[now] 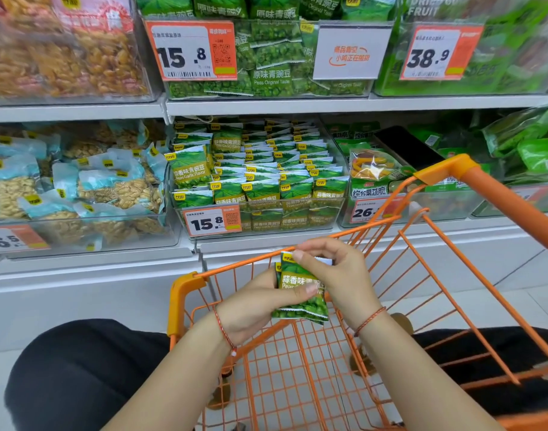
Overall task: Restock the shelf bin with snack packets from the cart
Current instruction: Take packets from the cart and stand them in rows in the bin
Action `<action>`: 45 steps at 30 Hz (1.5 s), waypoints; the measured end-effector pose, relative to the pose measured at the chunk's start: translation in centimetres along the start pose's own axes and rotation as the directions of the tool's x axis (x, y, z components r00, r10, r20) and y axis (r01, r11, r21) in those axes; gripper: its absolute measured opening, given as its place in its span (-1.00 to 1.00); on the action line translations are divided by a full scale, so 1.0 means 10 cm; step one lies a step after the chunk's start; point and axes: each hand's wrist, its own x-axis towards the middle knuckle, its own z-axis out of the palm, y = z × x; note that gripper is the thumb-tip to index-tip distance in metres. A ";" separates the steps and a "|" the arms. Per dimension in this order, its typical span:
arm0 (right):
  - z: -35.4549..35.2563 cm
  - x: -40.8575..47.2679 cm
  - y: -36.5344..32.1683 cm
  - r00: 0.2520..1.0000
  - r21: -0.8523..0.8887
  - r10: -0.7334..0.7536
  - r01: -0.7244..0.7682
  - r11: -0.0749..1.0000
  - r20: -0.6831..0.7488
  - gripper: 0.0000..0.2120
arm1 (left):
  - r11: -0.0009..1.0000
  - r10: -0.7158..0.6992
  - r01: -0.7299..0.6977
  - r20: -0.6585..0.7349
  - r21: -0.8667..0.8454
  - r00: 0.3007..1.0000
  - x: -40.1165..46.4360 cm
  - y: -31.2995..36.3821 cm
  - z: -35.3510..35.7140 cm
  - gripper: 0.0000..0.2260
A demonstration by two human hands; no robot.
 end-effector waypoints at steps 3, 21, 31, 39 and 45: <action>-0.01 -0.02 -0.04 0.994 0.000 0.110 -0.110 0.994 -0.027 -0.60 | 0.995 0.097 -0.096 -0.150 0.015 0.984 -0.03 0.08 0.00 -0.75; 0.34 0.04 -0.22 0.991 -0.065 -0.030 0.039 0.997 0.132 -0.52 | 0.995 0.089 -0.101 -0.454 -0.001 0.887 0.09 0.50 -0.18 0.10; 0.13 0.11 -0.26 0.963 0.178 0.075 -0.124 0.976 0.259 -0.32 | 0.970 0.238 -0.231 -0.497 0.078 0.835 0.07 0.52 -0.12 -0.35; 0.10 0.63 -0.63 0.905 -0.180 0.096 -0.022 0.983 0.415 -0.78 | 0.983 0.165 -0.182 -0.443 0.004 0.881 0.23 0.77 -0.31 -0.06; 0.43 1.09 -0.64 0.900 -0.254 0.061 0.056 0.965 0.431 -0.74 | 0.980 0.194 -0.188 -0.442 0.058 0.876 0.35 1.05 -0.64 -0.15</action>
